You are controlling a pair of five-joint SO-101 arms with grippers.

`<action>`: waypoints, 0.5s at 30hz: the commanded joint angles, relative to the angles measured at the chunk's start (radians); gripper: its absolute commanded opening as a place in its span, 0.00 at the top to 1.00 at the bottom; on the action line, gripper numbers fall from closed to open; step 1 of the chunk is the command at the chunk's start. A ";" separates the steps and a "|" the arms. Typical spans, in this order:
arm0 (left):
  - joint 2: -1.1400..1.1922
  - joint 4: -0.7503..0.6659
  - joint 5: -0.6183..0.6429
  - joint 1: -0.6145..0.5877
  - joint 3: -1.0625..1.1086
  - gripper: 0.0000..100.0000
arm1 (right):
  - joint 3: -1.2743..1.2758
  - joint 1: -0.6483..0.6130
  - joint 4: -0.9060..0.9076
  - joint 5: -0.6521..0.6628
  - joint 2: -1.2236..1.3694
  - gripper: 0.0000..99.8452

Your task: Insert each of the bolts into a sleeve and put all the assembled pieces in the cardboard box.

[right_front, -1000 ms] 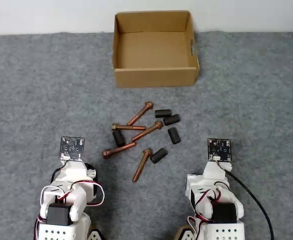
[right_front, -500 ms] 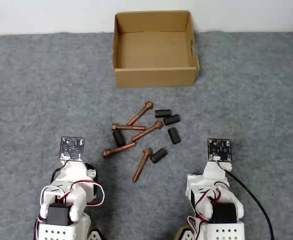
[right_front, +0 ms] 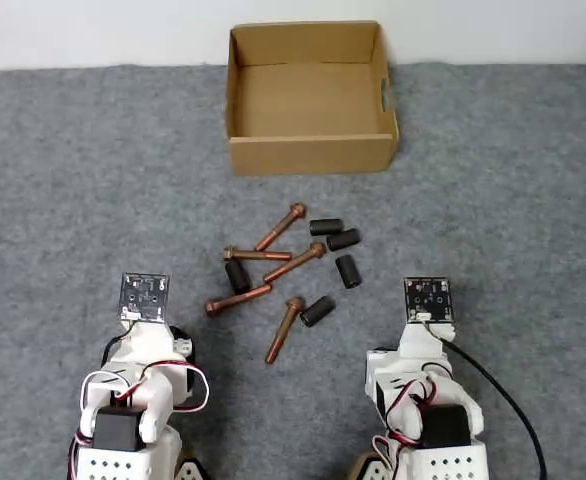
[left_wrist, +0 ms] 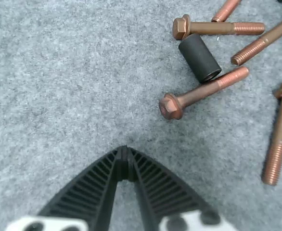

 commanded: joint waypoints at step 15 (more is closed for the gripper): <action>-0.008 0.003 0.003 -0.002 -0.021 1.00 | -0.147 0.001 0.015 0.006 -0.005 0.99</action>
